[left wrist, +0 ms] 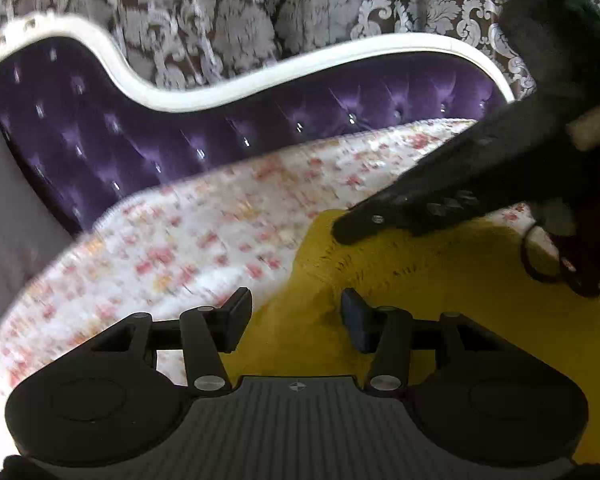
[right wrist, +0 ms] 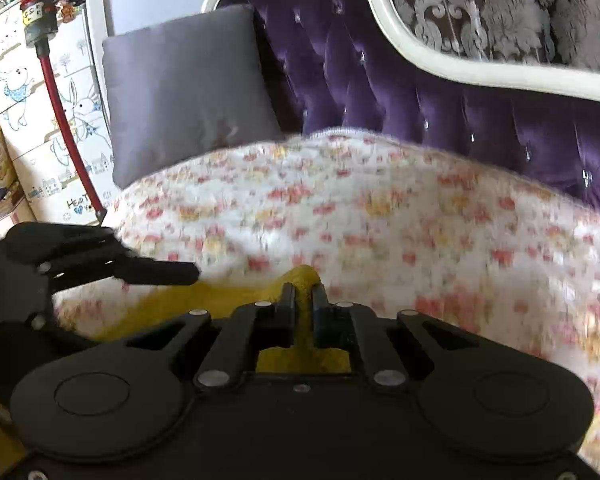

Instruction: Fold small clothes

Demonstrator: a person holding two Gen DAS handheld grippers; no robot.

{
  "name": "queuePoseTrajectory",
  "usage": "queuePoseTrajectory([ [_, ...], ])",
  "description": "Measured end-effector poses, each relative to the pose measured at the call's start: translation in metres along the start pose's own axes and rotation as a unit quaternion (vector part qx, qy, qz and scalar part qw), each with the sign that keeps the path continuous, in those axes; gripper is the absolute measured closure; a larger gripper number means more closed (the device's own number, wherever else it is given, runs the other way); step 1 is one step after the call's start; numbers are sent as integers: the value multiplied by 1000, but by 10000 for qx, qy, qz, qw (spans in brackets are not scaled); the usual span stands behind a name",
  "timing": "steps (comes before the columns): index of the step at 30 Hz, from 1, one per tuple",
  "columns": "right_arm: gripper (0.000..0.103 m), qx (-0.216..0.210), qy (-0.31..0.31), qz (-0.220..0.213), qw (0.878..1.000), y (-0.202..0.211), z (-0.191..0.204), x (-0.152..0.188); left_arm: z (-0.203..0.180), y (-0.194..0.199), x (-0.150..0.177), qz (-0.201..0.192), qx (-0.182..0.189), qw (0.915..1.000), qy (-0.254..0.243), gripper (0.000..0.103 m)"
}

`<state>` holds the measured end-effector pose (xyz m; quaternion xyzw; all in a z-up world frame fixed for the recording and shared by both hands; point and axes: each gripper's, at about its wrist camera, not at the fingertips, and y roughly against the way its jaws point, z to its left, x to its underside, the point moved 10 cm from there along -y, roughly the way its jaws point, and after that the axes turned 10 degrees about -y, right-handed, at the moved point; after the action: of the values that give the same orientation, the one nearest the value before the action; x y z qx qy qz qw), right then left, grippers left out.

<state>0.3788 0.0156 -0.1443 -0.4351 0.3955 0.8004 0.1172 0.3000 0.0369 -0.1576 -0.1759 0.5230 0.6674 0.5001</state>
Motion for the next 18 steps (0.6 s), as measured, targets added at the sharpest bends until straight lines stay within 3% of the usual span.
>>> queuePoseTrajectory([
  [3,83,171,-49,174,9997,-21,-11,5,-4,-8,8,208,231,9995,-76,53],
  [5,71,425,-11,382,9984,-32,-19,16,0,-14,16,260,290,9992,-19,41],
  [7,58,589,-246,143,9979,-22,-29,15,10,-16,18,379,432,9978,322,36],
  [9,56,855,-444,-190,9952,-1,-37,8,21,-17,23,472,653,9937,774,34],
  [12,42,1322,-662,-734,9863,45,-49,2,36,-16,32,537,613,9900,1150,33],
  [14,39,1462,-810,-904,9818,70,-52,3,56,-19,40,545,728,9774,1908,33],
  [16,32,1658,-983,-1021,9759,95,-55,9,75,-29,52,665,777,9568,2722,35],
  [18,27,1837,-1174,-1063,9701,113,-55,16,87,-38,56,837,440,9615,2579,39],
])
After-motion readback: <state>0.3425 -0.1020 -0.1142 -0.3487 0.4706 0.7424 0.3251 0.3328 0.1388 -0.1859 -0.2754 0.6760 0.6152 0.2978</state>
